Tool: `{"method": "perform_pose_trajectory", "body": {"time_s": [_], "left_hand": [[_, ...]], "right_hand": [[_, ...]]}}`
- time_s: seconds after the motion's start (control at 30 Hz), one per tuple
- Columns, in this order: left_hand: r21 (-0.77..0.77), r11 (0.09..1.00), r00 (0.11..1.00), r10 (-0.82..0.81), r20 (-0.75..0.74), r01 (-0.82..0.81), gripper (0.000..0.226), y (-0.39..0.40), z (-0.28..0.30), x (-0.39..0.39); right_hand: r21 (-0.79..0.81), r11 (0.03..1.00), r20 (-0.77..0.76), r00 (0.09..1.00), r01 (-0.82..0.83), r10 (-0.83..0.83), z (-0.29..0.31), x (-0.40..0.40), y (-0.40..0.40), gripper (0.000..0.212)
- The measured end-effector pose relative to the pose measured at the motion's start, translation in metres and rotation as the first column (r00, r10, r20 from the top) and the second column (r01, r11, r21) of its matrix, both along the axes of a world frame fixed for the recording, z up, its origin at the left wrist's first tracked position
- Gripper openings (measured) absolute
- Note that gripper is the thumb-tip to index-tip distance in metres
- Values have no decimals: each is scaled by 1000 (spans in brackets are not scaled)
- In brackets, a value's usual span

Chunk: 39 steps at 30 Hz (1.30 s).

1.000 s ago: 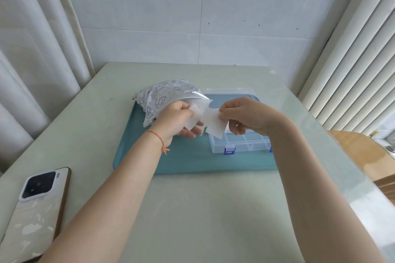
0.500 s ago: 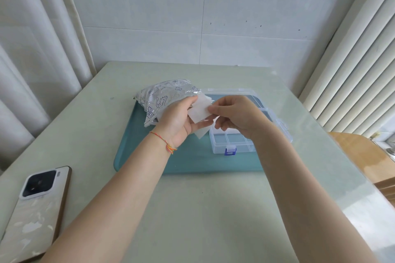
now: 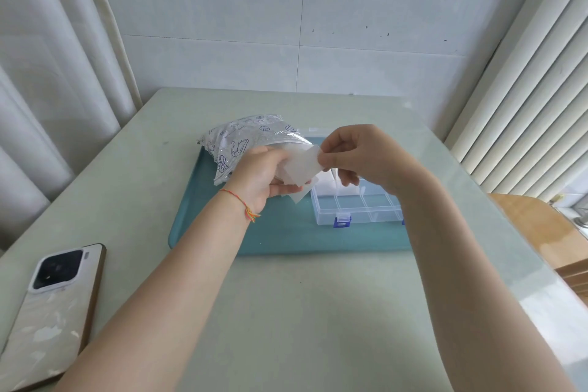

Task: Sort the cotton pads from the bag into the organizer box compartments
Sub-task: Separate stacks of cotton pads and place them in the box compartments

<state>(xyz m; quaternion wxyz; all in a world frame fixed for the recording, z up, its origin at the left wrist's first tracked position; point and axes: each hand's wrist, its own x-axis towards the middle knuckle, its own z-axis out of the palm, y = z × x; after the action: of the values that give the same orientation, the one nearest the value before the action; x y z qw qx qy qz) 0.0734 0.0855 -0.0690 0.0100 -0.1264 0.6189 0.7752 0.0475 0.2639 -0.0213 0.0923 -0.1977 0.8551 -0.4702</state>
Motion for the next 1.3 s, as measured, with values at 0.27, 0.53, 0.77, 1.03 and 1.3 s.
{"method": "perform_pose_trajectory", "body": {"time_s": [0.27,0.53,0.77,1.03,1.3], "left_hand": [[150,932,936,-344,69,331,31,5,9,8],[75,963,966,-260,-1,260,25,0,6,6],[-82,994,997,-70,30,73,6,6,-8,2],[-90,995,999,-27,43,30,11,3,-9,-2],[-85,996,996,-5,88,12,17,-1,-9,-4]], "right_hand": [[262,965,-194,978,-24,77,-3,1,-9,8],[194,951,-383,911,239,-151,-23,-10,-21,14],[438,851,-237,951,289,-201,-55,-14,-33,34],[457,838,-293,940,297,-173,-61,-12,-40,18],[216,974,-95,994,66,-46,-12,-8,-5,15]]}}
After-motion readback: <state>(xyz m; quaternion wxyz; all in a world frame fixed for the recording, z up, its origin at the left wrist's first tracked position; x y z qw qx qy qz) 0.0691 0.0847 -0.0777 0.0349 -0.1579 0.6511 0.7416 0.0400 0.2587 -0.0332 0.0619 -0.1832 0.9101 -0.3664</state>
